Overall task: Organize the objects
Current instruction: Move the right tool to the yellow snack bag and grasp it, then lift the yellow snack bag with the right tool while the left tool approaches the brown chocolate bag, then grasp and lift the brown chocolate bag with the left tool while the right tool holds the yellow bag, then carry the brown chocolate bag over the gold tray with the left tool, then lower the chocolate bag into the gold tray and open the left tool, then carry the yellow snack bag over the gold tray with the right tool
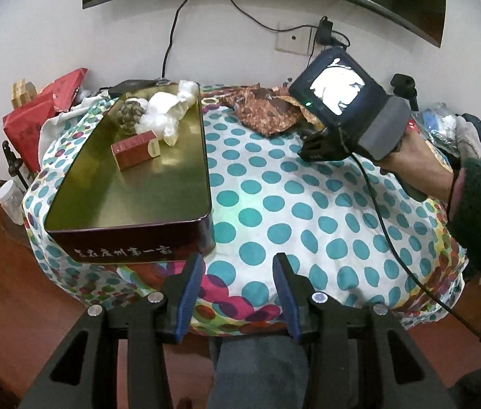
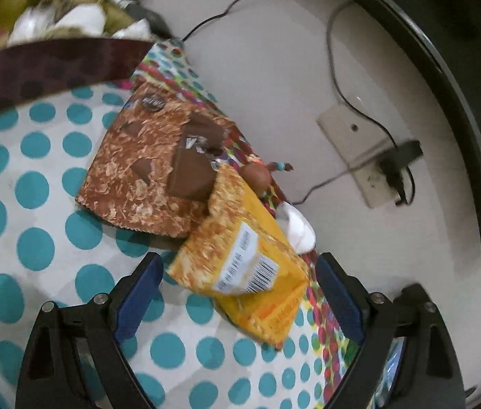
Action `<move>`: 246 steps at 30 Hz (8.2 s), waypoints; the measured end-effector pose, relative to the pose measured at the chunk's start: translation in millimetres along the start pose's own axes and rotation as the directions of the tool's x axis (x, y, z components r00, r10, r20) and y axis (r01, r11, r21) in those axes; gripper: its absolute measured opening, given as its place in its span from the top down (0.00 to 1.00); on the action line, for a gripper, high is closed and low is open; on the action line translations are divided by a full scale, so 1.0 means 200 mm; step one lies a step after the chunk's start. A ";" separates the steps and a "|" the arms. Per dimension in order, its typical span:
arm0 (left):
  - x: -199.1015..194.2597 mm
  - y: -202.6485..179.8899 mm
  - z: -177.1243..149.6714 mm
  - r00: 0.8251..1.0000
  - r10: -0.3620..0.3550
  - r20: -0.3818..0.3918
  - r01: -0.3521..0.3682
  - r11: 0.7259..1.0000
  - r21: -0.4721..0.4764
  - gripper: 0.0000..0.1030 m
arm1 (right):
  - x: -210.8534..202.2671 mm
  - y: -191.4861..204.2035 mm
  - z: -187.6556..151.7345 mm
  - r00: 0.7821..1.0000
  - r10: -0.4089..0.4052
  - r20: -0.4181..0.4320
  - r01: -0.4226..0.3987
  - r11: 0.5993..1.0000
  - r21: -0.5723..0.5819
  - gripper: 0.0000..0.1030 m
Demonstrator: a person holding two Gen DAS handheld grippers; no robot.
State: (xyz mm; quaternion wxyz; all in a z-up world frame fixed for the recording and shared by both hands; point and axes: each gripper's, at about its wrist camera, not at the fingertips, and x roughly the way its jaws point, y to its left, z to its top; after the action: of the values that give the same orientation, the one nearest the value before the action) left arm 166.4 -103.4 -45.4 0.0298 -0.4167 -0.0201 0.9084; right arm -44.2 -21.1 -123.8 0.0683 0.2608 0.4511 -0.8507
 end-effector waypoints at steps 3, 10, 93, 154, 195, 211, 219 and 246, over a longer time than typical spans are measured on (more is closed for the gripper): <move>0.02 -0.02 0.01 1.000 0.009 -0.007 -0.009 1.000 0.016 0.58 | 0.03 -0.01 0.03 1.000 -0.002 0.015 0.002 1.000 0.013 0.15; 0.09 -0.05 0.04 0.999 0.009 -0.034 -0.008 0.999 0.032 0.58 | 0.12 -0.11 0.02 0.997 0.073 -0.003 -0.071 0.988 0.139 0.44; 0.90 -0.60 1.00 0.925 0.297 0.239 -0.367 0.862 0.349 0.99 | -0.03 -0.74 -0.52 0.958 0.110 0.263 -0.263 0.697 0.667 0.75; -0.11 0.27 1.16 0.935 0.212 0.283 -0.221 0.975 0.000 0.99 | -0.03 -0.43 -0.28 0.988 0.051 0.145 -0.104 0.918 0.382 0.76; 0.48 0.62 0.98 0.919 0.392 0.042 -0.389 0.919 -0.062 0.62 | -0.02 -0.38 -0.24 0.991 0.050 0.121 -0.086 0.943 0.323 0.76; 0.35 0.68 0.87 0.927 0.373 0.033 -0.367 0.922 -0.122 0.58 | -0.02 -0.37 -0.23 0.992 0.046 0.118 -0.081 0.948 0.308 0.76; 0.20 0.58 0.74 0.940 0.335 0.062 -0.323 0.934 -0.151 0.58 | -0.02 -0.38 -0.23 0.991 0.048 0.122 -0.084 0.946 0.313 0.76; -0.15 0.46 0.39 0.958 0.257 0.124 -0.234 0.957 -0.173 0.58 | -0.20 -0.26 -0.23 0.985 0.026 0.173 -0.059 0.980 0.191 0.80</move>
State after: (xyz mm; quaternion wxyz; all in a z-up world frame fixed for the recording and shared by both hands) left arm 123.0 -198.1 22.1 -0.1177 -0.3496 -0.0413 0.9286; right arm -11.3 42.2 -86.6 0.0990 0.2026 0.3524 -0.9083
